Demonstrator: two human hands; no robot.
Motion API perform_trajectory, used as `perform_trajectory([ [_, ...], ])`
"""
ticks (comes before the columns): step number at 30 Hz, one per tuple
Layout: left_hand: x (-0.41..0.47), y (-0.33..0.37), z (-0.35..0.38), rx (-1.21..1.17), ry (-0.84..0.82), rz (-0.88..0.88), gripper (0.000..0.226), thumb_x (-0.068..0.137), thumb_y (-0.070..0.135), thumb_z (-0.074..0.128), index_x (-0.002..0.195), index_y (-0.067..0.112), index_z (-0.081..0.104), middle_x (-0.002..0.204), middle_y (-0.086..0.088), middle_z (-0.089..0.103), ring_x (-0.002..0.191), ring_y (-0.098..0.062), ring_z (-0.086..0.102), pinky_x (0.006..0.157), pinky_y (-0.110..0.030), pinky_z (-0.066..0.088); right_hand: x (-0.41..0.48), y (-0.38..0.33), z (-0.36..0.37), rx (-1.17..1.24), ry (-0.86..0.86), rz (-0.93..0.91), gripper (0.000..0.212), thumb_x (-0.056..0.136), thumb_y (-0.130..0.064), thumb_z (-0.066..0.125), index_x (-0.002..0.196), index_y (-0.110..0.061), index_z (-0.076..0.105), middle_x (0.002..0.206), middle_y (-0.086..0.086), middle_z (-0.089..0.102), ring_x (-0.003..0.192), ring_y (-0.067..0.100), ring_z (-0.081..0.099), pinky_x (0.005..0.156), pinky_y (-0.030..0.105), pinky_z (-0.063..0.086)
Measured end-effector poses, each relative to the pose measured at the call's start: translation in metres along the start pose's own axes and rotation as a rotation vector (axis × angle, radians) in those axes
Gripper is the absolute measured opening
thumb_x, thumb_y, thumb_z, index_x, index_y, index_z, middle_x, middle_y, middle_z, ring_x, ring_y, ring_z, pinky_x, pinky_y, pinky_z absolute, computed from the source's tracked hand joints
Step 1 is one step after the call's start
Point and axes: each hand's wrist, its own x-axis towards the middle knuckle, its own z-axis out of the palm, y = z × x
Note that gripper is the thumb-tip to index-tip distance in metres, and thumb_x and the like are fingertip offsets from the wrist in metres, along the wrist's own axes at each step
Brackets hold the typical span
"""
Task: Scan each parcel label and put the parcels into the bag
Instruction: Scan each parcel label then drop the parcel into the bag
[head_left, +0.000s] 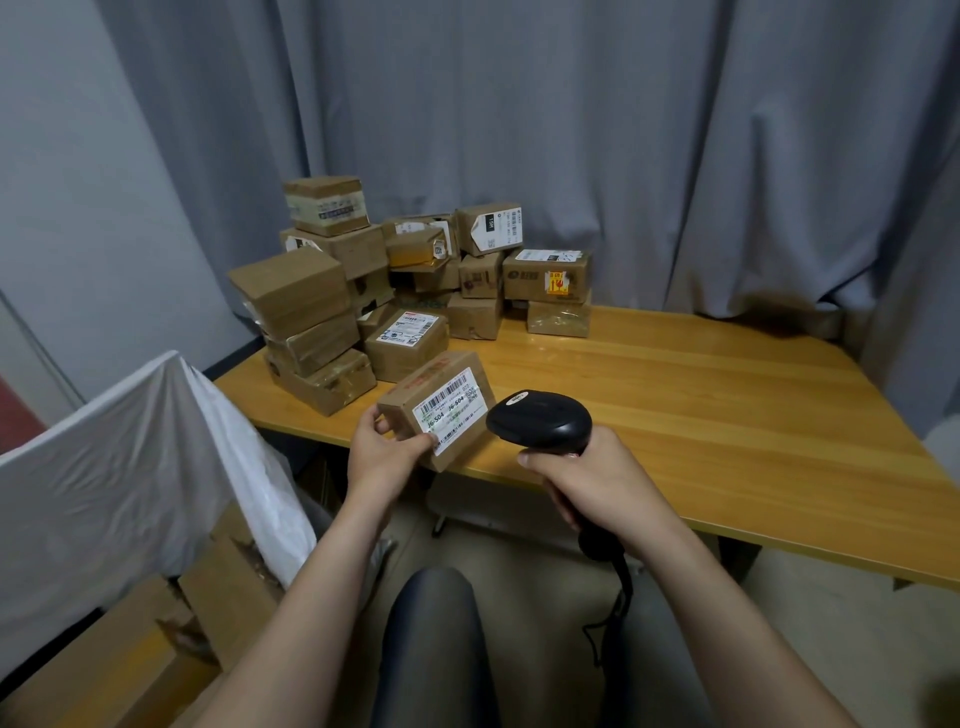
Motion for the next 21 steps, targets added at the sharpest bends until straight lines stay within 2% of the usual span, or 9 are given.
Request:
perform_trajectory([
  [4, -0.004, 0.004, 0.000, 0.010, -0.009, -0.011, 0.075, 0.079, 0.003, 0.086, 0.143, 0.017, 0.049, 0.104, 0.014, 0.064, 0.095, -0.004, 0.067, 0.098, -0.044, 0.058, 0.002, 0.002, 0.000, -0.014, -0.006, 0.003, 0.044, 0.095, -0.029, 0.069, 0.057, -0.009, 0.061, 0.049, 0.012, 0.056, 0.044, 0.023, 0.053, 0.055, 0.033, 0.047],
  [6, -0.006, 0.007, -0.003, 0.015, -0.002, -0.012, 0.076, 0.080, 0.003, 0.085, 0.144, 0.018, 0.048, 0.106, 0.013, 0.063, 0.092, -0.003, 0.065, 0.098, -0.042, 0.057, 0.005, 0.003, 0.002, -0.012, -0.009, 0.015, 0.043, 0.095, -0.029, 0.070, 0.058, -0.009, 0.062, 0.050, 0.011, 0.056, 0.044, 0.023, 0.053, 0.055, 0.032, 0.046],
  [8, -0.007, 0.011, -0.007, 0.019, 0.014, -0.006, 0.083, 0.079, 0.006, 0.087, 0.149, 0.017, 0.044, 0.117, 0.007, 0.064, 0.092, -0.005, 0.061, 0.101, -0.044, 0.056, 0.010, 0.005, 0.005, 0.011, -0.002, 0.030, 0.037, 0.096, -0.027, 0.070, 0.064, -0.010, 0.063, 0.052, 0.008, 0.057, 0.046, 0.023, 0.054, 0.052, 0.032, 0.046],
  [11, -0.009, 0.015, -0.018, 0.027, 0.040, 0.012, 0.084, 0.077, 0.007, 0.088, 0.148, 0.018, 0.044, 0.106, 0.016, 0.062, 0.090, 0.000, 0.060, 0.103, -0.046, 0.054, 0.023, 0.003, 0.016, 0.042, 0.004, 0.039, 0.025, 0.097, -0.024, 0.069, 0.077, -0.010, 0.064, 0.057, 0.005, 0.058, 0.048, 0.019, 0.057, 0.050, 0.031, 0.047],
  [13, -0.012, 0.020, -0.027, 0.057, 0.065, 0.034, 0.084, 0.076, 0.010, 0.089, 0.147, 0.019, 0.046, 0.113, 0.011, 0.064, 0.093, -0.003, 0.061, 0.104, -0.044, 0.054, 0.034, -0.002, 0.026, 0.049, 0.005, 0.029, 0.019, 0.097, -0.024, 0.069, 0.086, -0.009, 0.065, 0.063, 0.007, 0.060, 0.051, 0.019, 0.060, 0.052, 0.033, 0.049],
  [16, -0.014, 0.024, -0.050, 0.154, 0.117, 0.100, 0.086, 0.072, 0.015, 0.091, 0.146, 0.019, 0.046, 0.131, 0.003, 0.061, 0.113, -0.012, 0.059, 0.104, -0.041, 0.053, 0.050, -0.011, 0.042, 0.066, 0.017, 0.011, 0.015, 0.097, -0.022, 0.068, 0.090, -0.009, 0.064, 0.067, 0.008, 0.061, 0.050, 0.019, 0.060, 0.052, 0.032, 0.050],
  [18, -0.015, 0.023, -0.070, 0.219, 0.156, 0.136, 0.088, 0.071, 0.020, 0.092, 0.147, 0.020, 0.047, 0.136, 0.002, 0.060, 0.121, -0.016, 0.059, 0.102, -0.041, 0.055, 0.057, -0.015, 0.051, 0.076, 0.008, 0.007, 0.014, 0.097, -0.022, 0.068, 0.092, -0.009, 0.064, 0.071, 0.007, 0.061, 0.050, 0.018, 0.059, 0.049, 0.029, 0.049],
  [21, -0.018, 0.021, -0.106, 0.298, 0.235, 0.194, 0.085, 0.071, 0.026, 0.093, 0.144, 0.022, 0.050, 0.134, 0.003, 0.061, 0.120, -0.015, 0.060, 0.096, -0.045, 0.059, 0.067, -0.019, 0.063, 0.096, -0.006, 0.029, 0.015, 0.097, -0.024, 0.068, 0.094, -0.009, 0.066, 0.074, 0.007, 0.063, 0.055, 0.020, 0.061, 0.051, 0.030, 0.050],
])
